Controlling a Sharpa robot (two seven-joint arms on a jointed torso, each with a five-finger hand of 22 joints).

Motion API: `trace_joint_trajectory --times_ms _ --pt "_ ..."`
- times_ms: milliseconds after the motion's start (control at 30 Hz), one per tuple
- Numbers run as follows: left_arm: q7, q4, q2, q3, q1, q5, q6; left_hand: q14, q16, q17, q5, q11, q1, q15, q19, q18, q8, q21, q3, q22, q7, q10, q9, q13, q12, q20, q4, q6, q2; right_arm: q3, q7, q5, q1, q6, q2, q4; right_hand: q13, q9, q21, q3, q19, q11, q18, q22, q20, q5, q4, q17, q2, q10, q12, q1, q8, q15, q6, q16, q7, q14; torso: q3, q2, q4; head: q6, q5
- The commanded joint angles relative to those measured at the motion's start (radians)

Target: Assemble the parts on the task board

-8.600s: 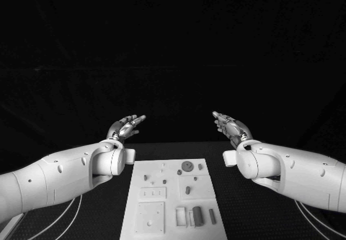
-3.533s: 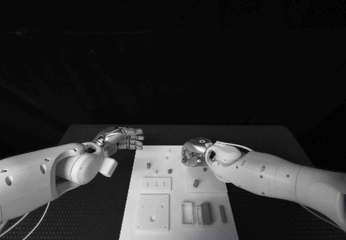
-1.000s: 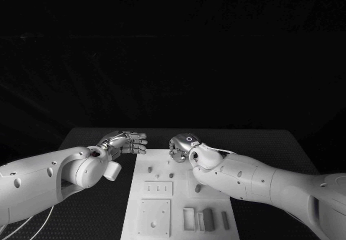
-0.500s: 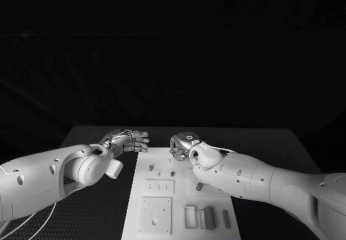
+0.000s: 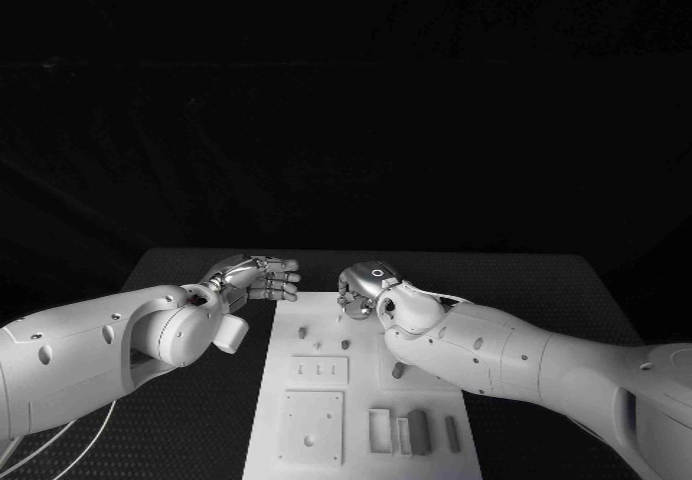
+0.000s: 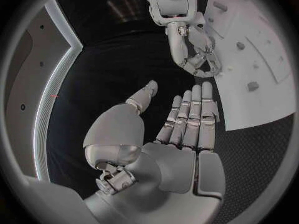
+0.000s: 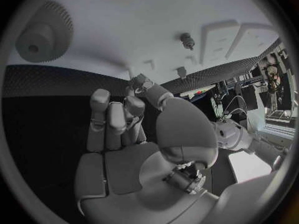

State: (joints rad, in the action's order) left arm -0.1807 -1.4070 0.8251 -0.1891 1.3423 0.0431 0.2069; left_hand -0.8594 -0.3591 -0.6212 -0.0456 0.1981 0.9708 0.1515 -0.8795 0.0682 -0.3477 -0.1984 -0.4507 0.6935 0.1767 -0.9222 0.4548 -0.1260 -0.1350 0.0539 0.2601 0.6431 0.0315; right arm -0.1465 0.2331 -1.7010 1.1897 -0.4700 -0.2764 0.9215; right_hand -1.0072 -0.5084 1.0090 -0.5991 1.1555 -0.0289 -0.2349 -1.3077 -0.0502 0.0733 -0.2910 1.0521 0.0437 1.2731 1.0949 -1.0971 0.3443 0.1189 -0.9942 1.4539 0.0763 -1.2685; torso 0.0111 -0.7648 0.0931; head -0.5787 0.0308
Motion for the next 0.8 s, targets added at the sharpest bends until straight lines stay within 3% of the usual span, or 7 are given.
trace_joint_trajectory --times_ms 33,800 --pt "-0.007 -0.002 -0.001 0.001 0.001 0.003 -0.011 -0.008 0.006 -0.001 -0.004 0.004 -0.010 -0.001 -0.007 0.011 0.004 0.004 0.004 -0.001 0.059 -0.002 -0.002 0.002 0.004 -0.001 0.003 0.001 0.002 0.000 -0.004 -0.002 -0.001 0.012 0.002 0.000 0.002 -0.037 0.007 -0.004 -0.002 -0.001 -0.027 -0.018 -0.008 0.007 0.000 -0.002 -0.004 0.005 -0.004 -0.003 0.006 0.009 -0.047 0.004 0.006 -0.015 -0.0011 0.000 -0.0004 -0.002 -0.002" --pt "-0.006 -0.002 -0.004 0.001 0.001 0.003 -0.013 -0.008 0.007 -0.002 -0.004 0.003 -0.011 -0.001 -0.008 0.010 0.004 0.005 0.005 -0.002 0.059 -0.003 -0.002 0.001 0.006 -0.001 0.003 0.001 0.001 -0.001 -0.003 0.002 -0.006 0.024 0.017 -0.023 0.002 -0.038 0.006 -0.004 -0.002 -0.001 -0.027 -0.017 -0.009 0.007 0.000 -0.003 -0.005 0.006 -0.005 -0.002 0.004 0.009 -0.046 0.003 0.006 -0.015 -0.0005 -0.001 -0.0003 -0.008 -0.004"
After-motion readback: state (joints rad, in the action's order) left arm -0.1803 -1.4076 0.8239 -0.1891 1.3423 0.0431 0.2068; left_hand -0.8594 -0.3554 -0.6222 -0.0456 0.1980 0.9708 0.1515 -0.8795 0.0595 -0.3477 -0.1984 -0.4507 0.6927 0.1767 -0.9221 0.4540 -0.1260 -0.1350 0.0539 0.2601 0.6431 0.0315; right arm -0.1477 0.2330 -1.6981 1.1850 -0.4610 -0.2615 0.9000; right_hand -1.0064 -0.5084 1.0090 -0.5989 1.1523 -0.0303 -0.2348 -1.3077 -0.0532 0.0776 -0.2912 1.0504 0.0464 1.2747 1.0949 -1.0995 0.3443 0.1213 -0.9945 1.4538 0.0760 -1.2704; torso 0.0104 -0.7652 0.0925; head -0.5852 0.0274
